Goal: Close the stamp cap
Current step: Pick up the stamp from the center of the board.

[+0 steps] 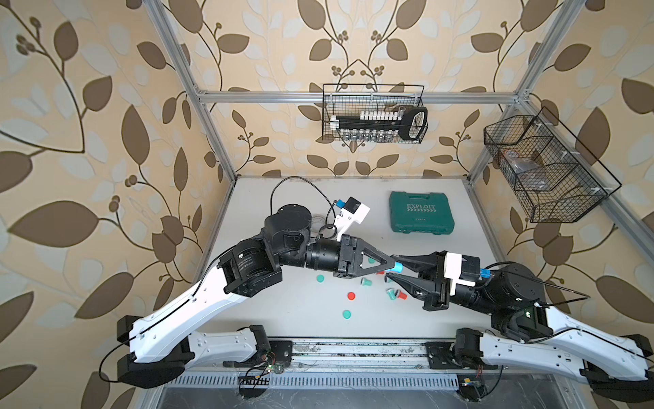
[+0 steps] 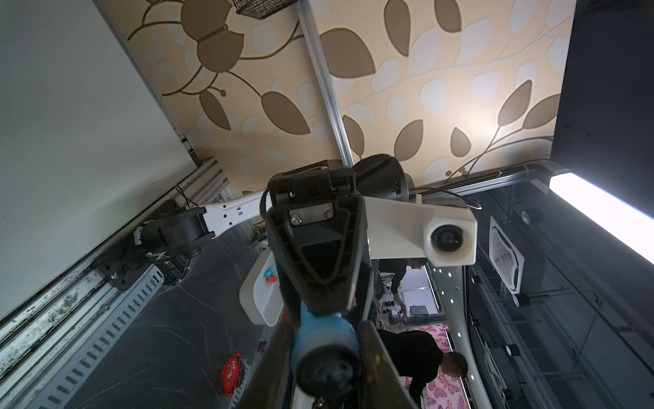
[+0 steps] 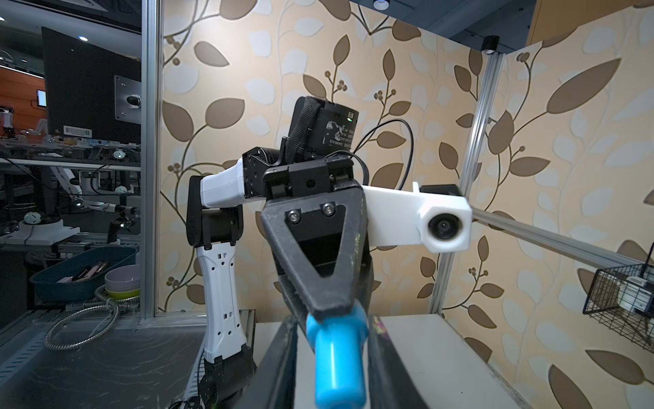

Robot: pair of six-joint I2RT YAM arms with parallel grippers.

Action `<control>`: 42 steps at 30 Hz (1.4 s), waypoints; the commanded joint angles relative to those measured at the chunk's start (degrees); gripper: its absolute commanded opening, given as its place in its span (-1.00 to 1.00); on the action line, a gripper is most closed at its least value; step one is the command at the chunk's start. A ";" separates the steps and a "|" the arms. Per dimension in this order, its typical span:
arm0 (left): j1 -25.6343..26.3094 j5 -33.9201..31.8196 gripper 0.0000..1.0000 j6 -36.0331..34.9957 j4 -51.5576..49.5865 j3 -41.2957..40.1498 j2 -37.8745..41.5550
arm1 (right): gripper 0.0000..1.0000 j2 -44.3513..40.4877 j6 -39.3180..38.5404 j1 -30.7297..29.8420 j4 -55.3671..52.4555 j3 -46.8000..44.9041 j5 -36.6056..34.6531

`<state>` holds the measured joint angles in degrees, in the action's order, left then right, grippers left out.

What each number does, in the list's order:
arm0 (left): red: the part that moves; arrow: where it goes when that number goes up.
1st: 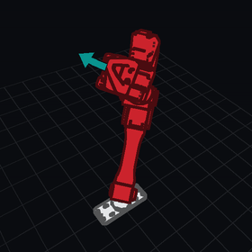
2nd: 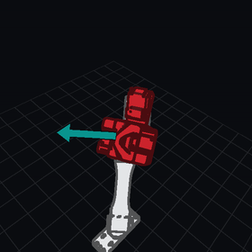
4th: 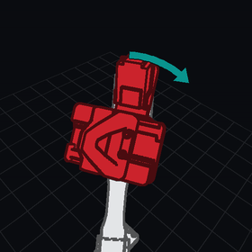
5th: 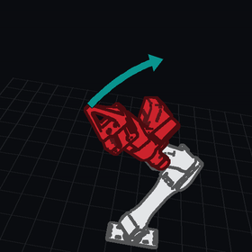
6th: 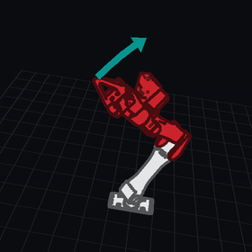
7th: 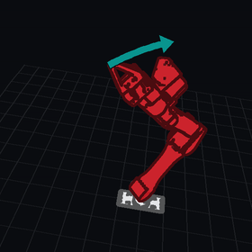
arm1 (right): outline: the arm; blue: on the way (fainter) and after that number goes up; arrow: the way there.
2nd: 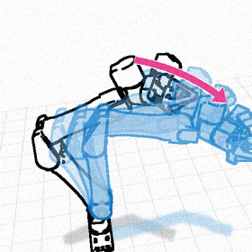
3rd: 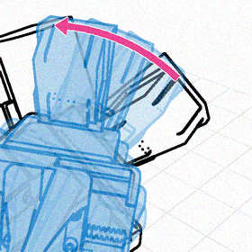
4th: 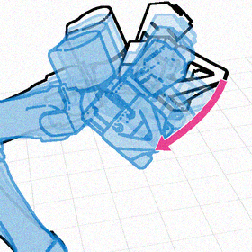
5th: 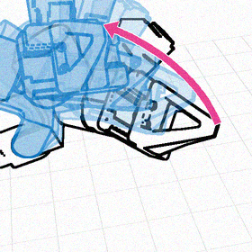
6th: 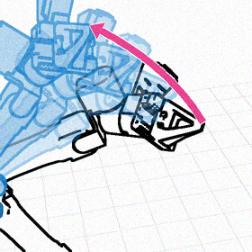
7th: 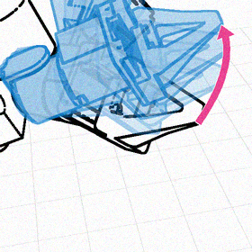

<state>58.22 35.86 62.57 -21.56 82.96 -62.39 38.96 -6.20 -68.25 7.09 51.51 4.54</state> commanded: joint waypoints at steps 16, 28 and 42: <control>0.49 1.50 -0.87 -0.71 3.83 1.70 1.39 | -0.54 -0.28 -1.00 0.00 0.79 0.36 0.08; 0.56 1.80 -0.88 0.01 5.37 0.55 2.01 | -0.64 -0.59 -0.50 0.00 1.26 -0.17 0.06; 0.49 2.90 -0.88 0.50 5.87 0.46 1.38 | -0.61 1.42 0.55 -0.04 1.89 0.44 1.02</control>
<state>58.17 37.10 63.18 -19.46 82.96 -61.82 39.68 -6.46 -68.25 8.58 51.48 4.60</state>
